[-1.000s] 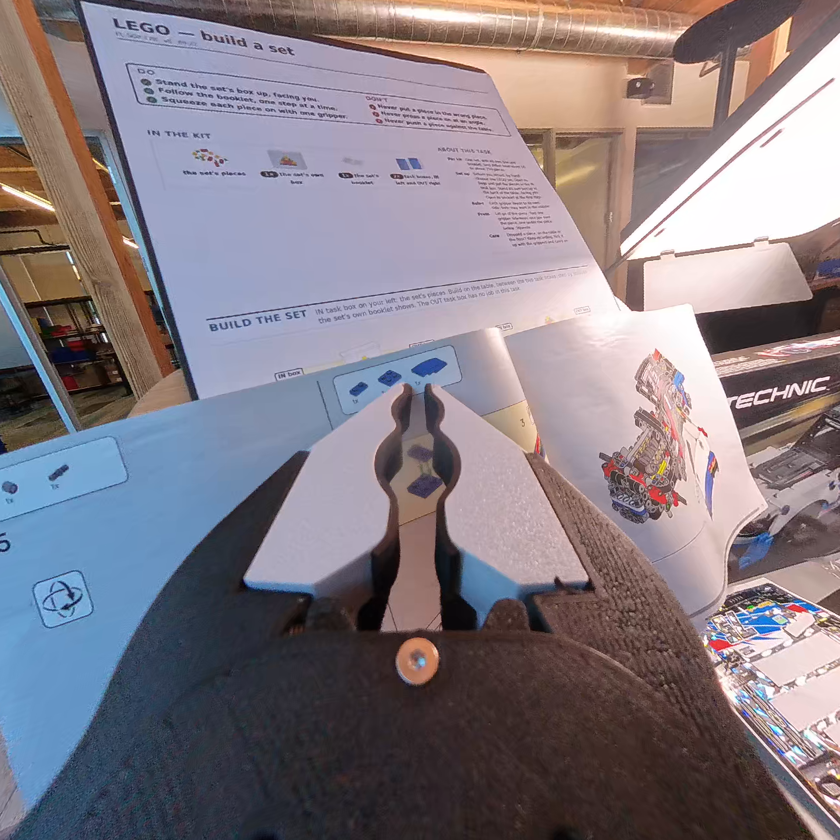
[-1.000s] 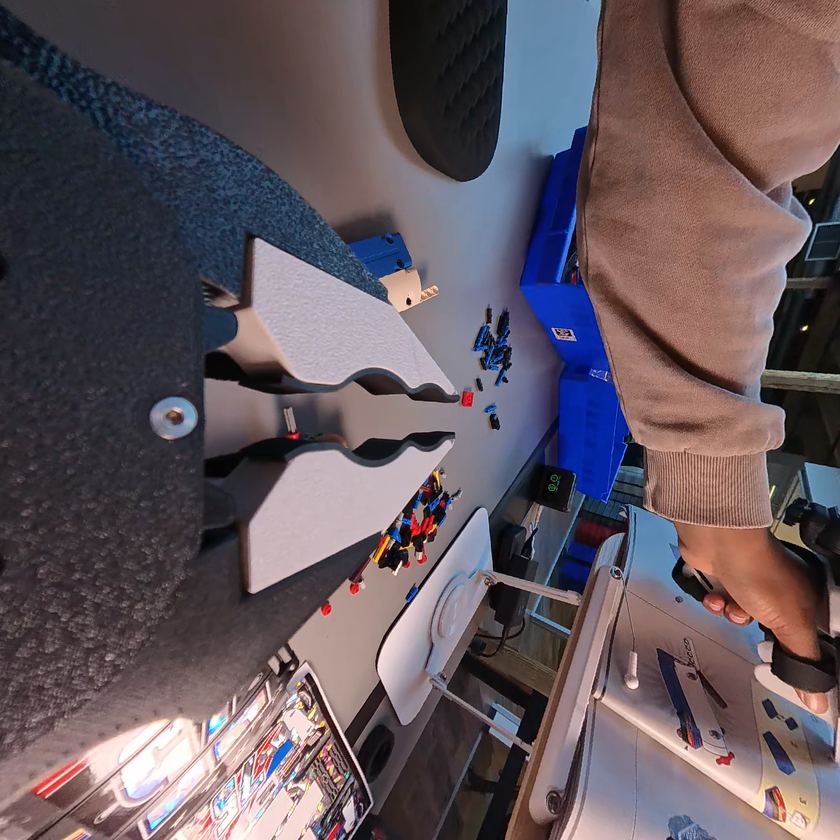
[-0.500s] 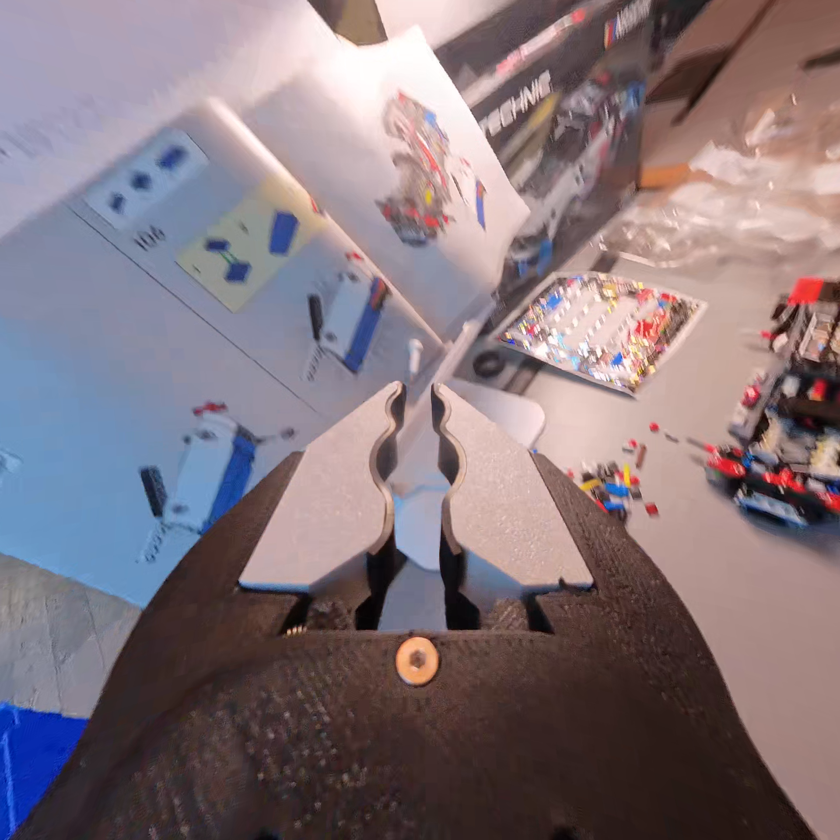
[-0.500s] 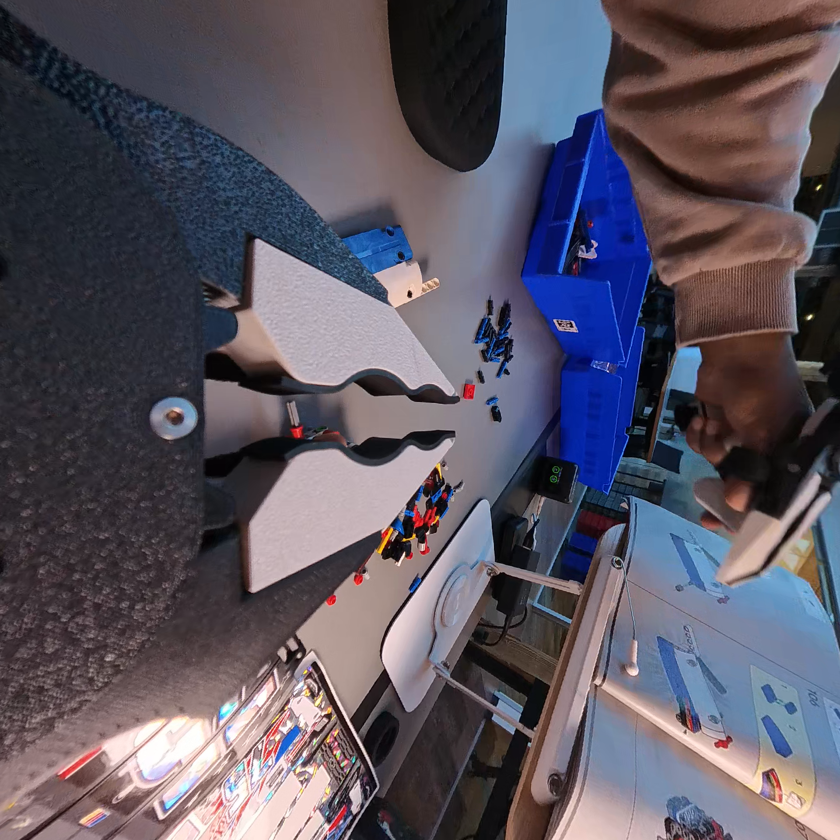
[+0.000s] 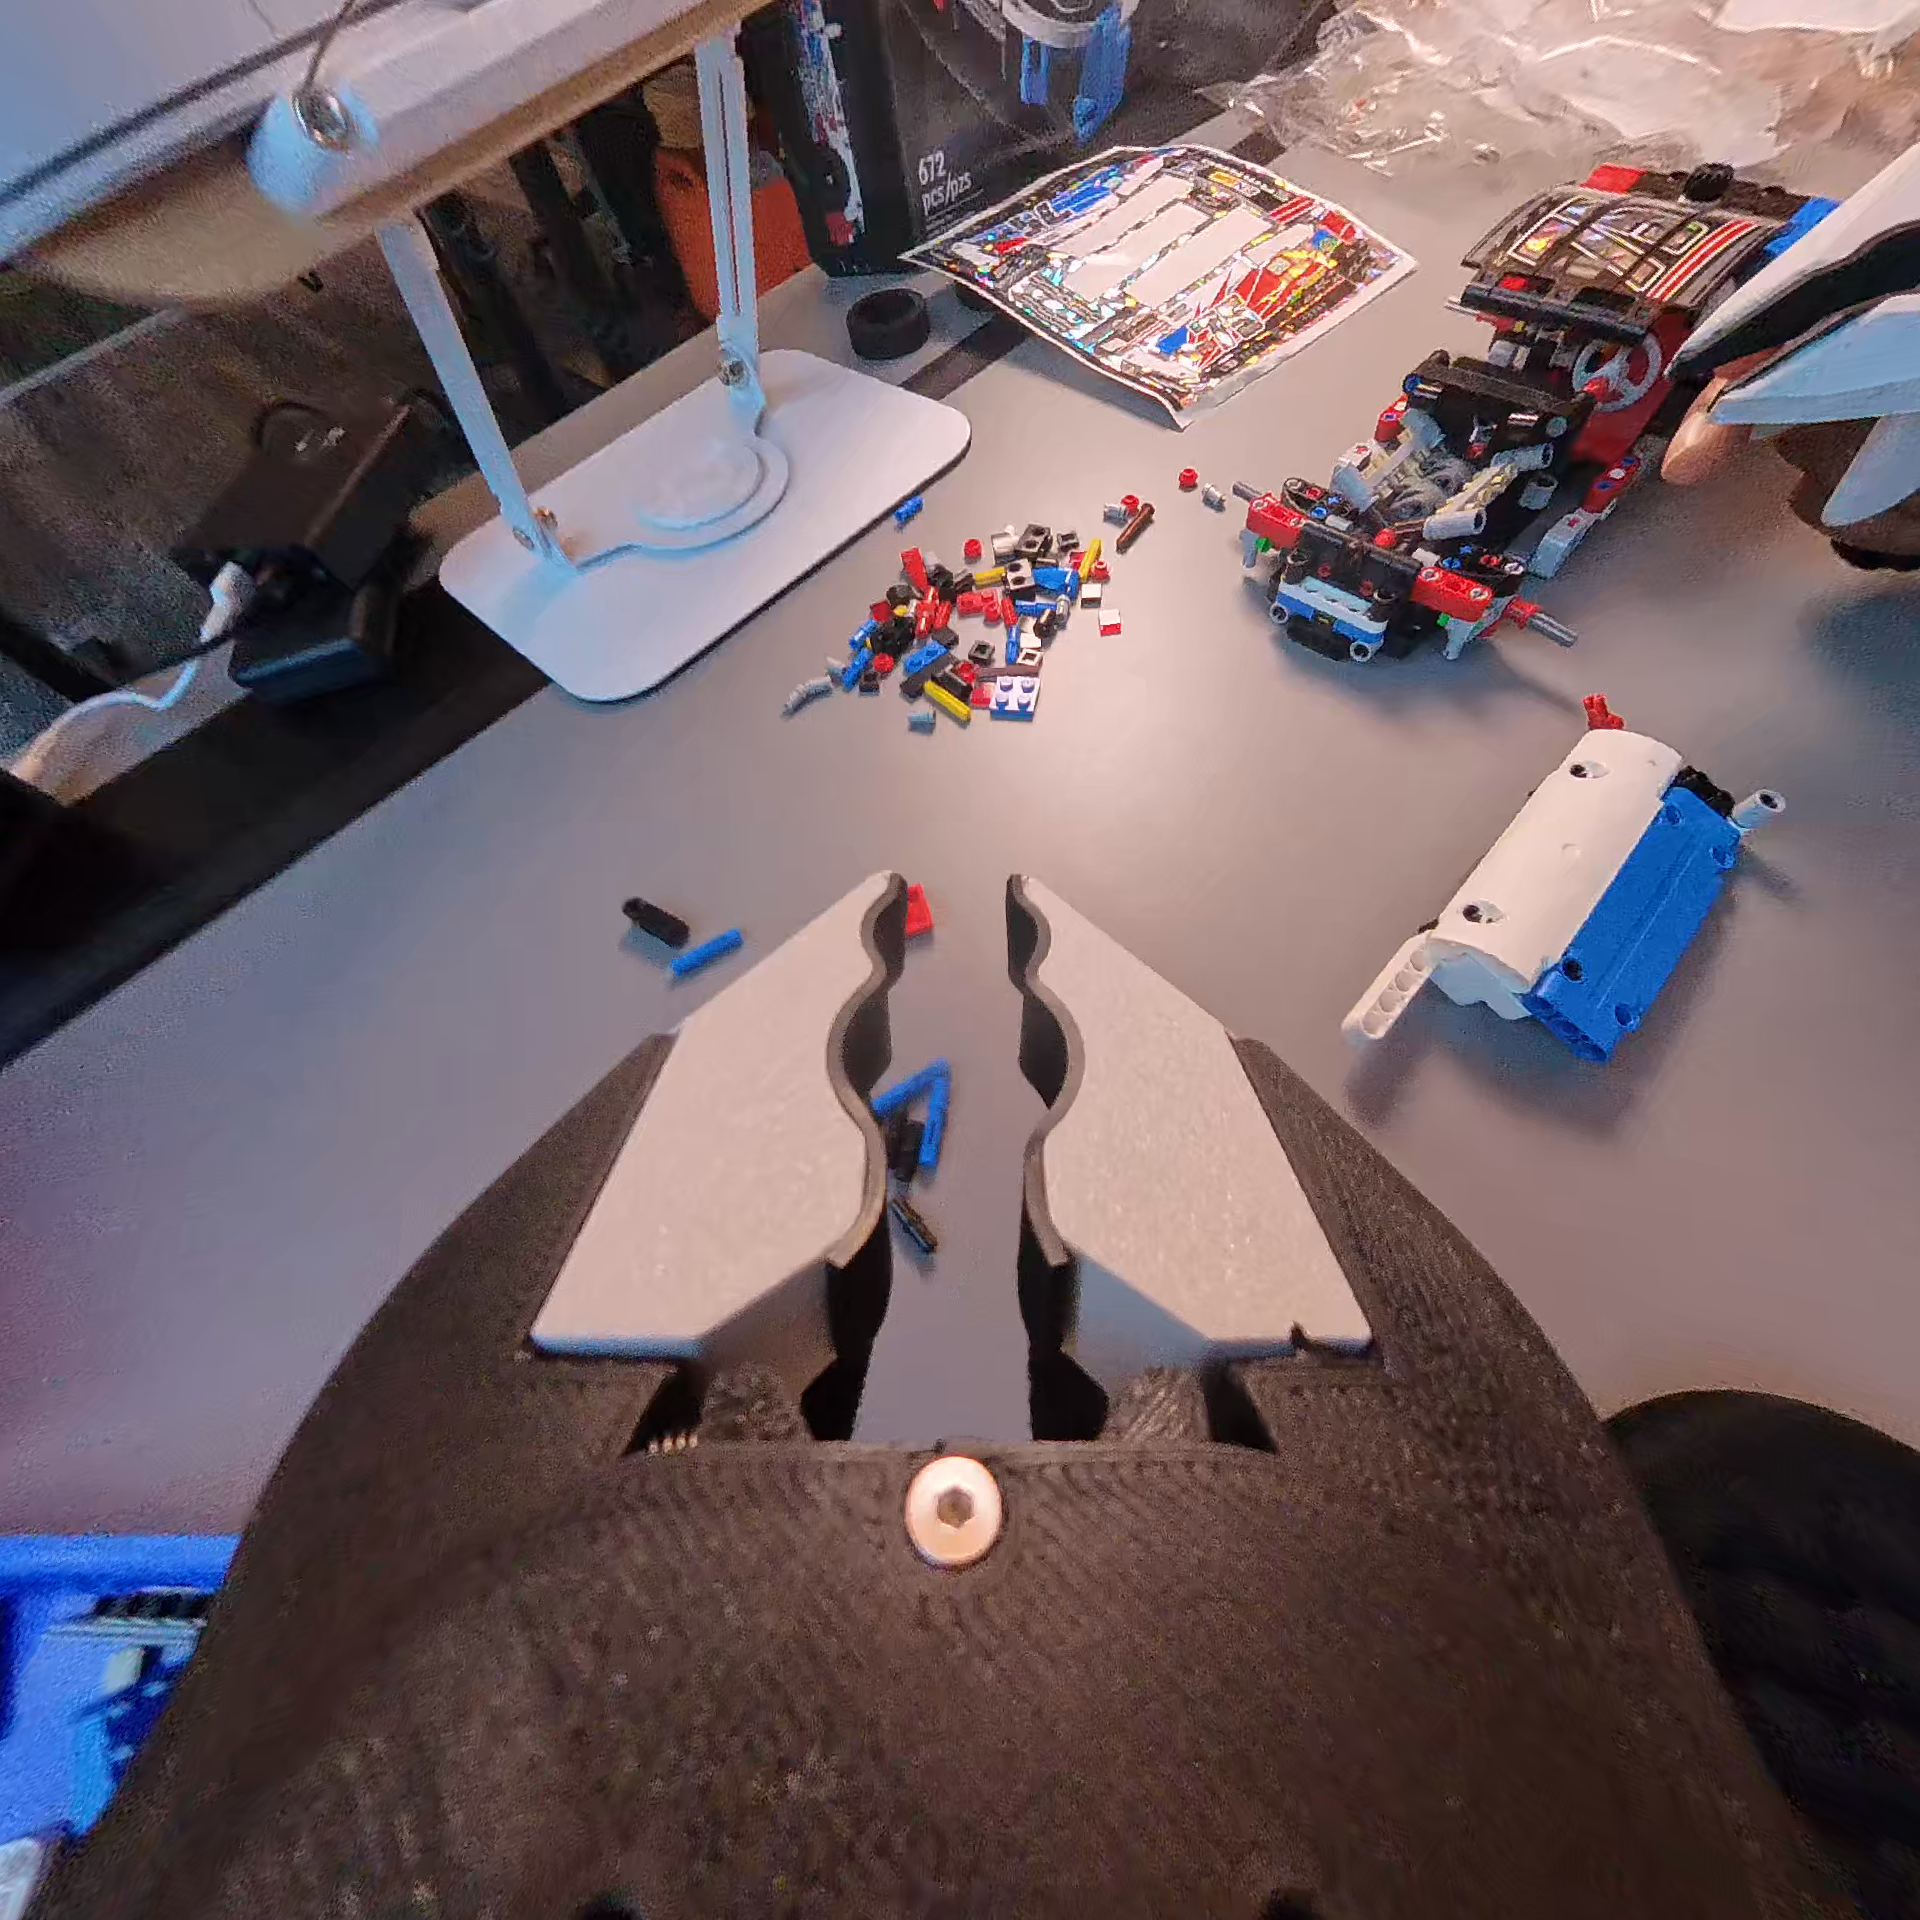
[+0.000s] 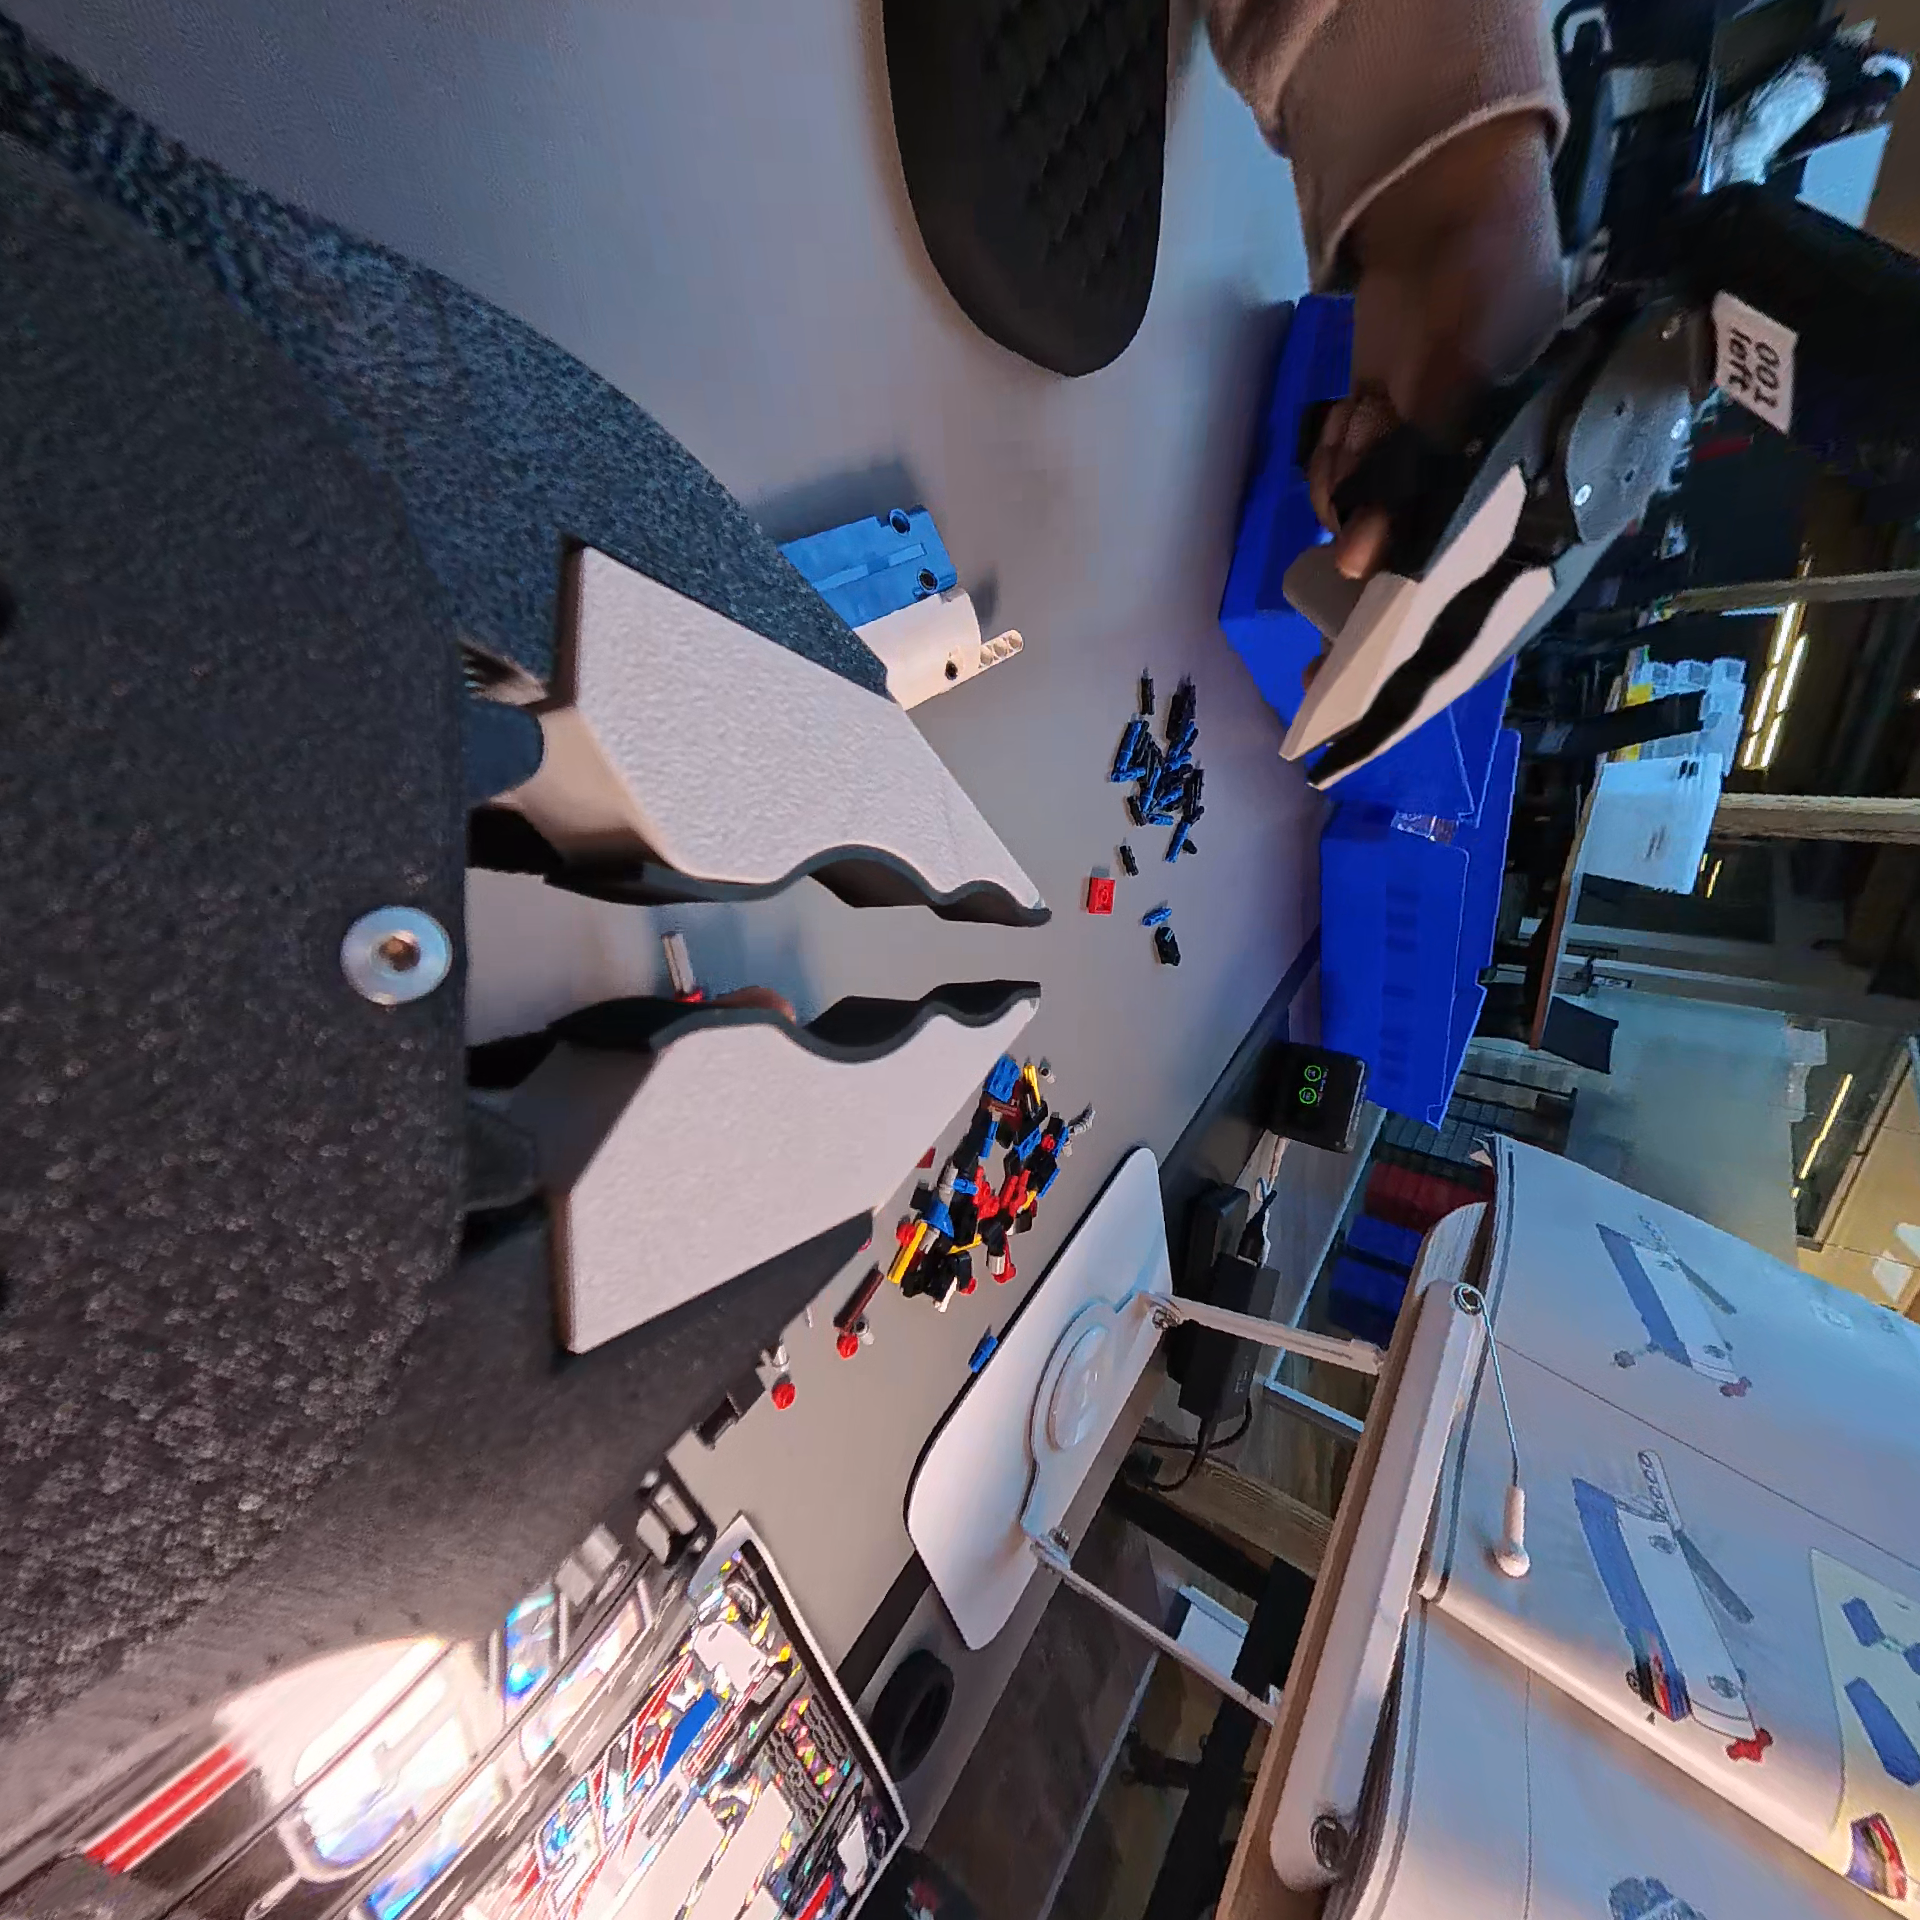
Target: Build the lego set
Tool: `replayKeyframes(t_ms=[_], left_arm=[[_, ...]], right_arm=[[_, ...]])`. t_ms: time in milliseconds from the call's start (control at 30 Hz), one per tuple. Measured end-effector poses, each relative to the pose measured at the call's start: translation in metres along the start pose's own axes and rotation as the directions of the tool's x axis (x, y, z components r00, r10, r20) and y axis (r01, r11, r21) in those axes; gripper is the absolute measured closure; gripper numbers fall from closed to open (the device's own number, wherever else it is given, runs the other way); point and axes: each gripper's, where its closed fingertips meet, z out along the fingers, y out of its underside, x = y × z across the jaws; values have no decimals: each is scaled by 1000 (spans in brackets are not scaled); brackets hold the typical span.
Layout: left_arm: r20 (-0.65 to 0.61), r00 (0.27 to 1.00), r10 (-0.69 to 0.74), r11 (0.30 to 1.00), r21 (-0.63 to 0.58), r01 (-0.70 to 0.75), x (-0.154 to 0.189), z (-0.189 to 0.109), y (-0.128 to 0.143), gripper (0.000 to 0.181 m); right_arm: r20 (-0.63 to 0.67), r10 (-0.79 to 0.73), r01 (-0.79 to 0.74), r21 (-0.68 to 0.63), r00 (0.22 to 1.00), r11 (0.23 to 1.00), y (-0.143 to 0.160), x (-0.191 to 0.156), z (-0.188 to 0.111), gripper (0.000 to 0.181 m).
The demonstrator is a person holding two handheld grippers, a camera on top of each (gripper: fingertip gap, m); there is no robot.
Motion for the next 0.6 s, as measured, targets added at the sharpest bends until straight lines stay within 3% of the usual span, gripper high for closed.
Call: replayKeyframes(t_ms=[133, 300, 600], left_arm=[[73, 994, -87, 995, 58, 83, 5, 3, 25, 161], [129, 988, -79, 985, 163, 57, 11, 0, 20, 157], [104, 989, -104, 983, 162, 87, 13, 7, 24, 148]], right_arm=[[-4, -60, 60, -6, 998, 998, 0, -3, 0, 173], [-22, -64, 65, 16, 998, 998, -6, 7, -8, 172], [-35, 10, -9, 16, 999, 1000, -4, 16, -9, 164]])
